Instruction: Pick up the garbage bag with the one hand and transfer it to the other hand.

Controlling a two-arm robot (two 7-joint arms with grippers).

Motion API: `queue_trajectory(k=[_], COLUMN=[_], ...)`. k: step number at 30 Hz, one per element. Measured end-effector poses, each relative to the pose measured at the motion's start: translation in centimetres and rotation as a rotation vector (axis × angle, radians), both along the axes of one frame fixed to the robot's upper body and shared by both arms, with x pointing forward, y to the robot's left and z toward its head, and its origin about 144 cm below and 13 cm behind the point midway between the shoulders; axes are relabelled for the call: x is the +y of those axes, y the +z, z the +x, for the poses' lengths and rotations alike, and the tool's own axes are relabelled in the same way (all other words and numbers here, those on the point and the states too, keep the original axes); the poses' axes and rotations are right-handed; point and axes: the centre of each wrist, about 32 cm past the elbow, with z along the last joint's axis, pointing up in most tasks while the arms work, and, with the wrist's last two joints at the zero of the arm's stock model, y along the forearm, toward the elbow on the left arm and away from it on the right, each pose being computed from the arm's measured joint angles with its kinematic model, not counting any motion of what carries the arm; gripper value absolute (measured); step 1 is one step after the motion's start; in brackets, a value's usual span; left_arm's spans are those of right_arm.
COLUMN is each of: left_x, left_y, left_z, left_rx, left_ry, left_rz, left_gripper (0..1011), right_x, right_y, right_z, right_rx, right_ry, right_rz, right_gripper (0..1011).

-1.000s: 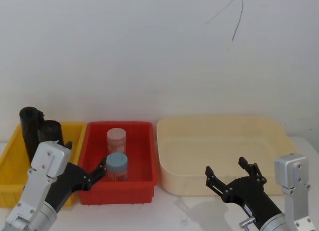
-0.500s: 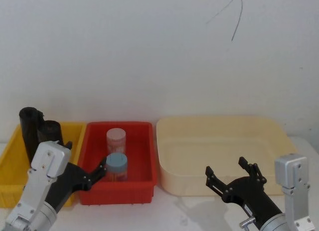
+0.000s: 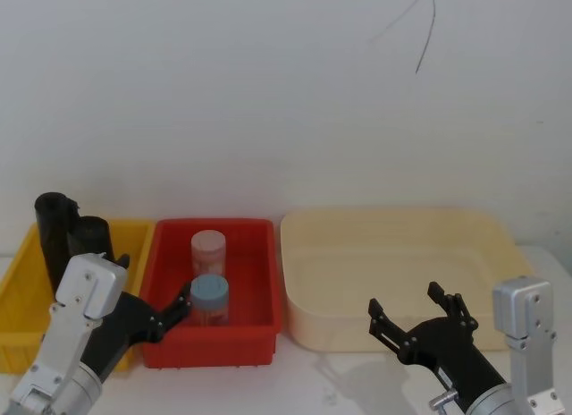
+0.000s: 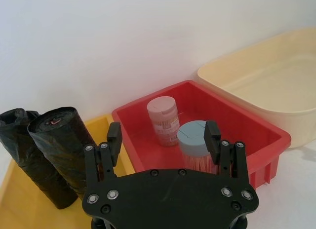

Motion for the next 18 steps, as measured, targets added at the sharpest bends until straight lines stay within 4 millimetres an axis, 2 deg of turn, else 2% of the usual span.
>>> queue_trajectory(k=[11, 18], left_x=[-0.34, -0.37], left_y=[0.31, 0.79], left_z=[-0.03, -0.70], left_rx=[0.009, 0.051], left_ry=[0.003, 0.039], left_rz=[-0.017, -0.067], left_gripper=[1001, 1001], right_x=[0.00, 0.00], right_y=[0.00, 0.00], right_z=[0.00, 0.00], right_rx=[0.000, 0.000], right_ry=[0.000, 0.000], right_rz=[0.000, 0.000], right_gripper=[1000, 1000])
